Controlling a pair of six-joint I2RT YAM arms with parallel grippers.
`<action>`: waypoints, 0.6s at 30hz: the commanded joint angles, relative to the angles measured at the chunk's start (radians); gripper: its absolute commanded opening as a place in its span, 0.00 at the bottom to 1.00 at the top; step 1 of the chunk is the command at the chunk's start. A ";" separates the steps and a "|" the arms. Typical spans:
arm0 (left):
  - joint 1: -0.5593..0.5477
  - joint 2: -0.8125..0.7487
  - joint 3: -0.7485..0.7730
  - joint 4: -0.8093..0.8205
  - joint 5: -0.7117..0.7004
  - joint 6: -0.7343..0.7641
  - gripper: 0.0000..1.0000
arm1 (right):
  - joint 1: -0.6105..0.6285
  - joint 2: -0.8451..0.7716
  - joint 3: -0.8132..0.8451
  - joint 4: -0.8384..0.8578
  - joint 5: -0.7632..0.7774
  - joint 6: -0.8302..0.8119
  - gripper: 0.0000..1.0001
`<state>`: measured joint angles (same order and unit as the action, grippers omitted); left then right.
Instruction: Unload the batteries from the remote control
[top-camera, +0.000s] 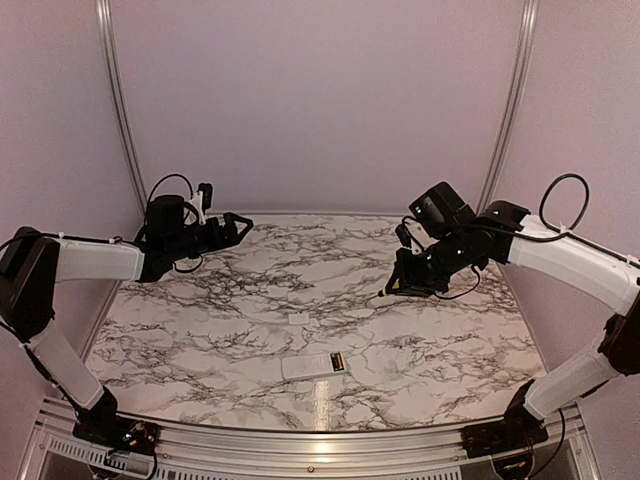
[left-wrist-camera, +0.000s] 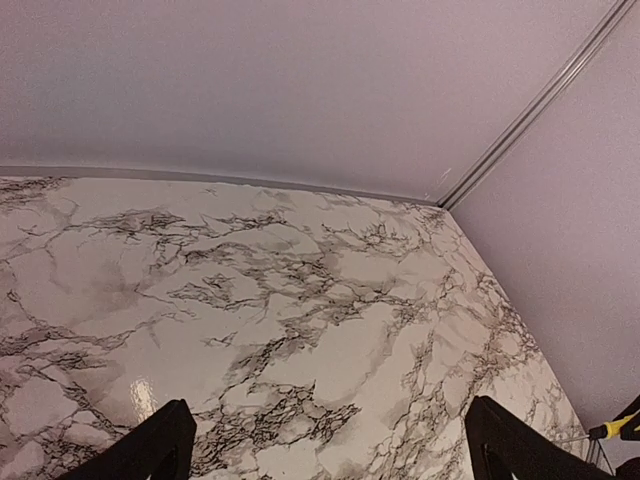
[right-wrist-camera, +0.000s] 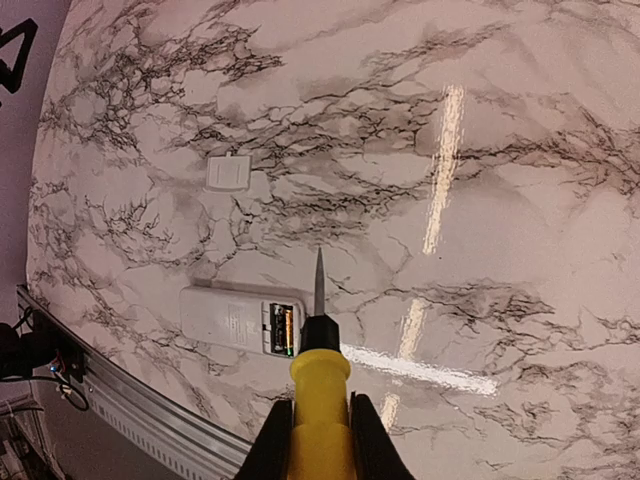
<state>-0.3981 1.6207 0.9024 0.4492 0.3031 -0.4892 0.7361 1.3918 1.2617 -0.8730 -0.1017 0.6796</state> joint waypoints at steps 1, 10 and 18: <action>-0.024 -0.028 0.005 0.004 0.127 0.145 0.99 | -0.007 0.014 0.051 0.003 0.026 -0.007 0.00; -0.177 -0.121 -0.114 -0.214 0.234 0.590 0.99 | -0.007 0.021 0.060 -0.005 -0.082 -0.043 0.00; -0.288 -0.151 -0.283 -0.160 0.221 0.724 0.97 | -0.006 0.064 0.052 0.000 -0.213 -0.048 0.00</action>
<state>-0.6640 1.4956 0.6750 0.3096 0.5209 0.1043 0.7353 1.4235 1.2823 -0.8749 -0.2436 0.6441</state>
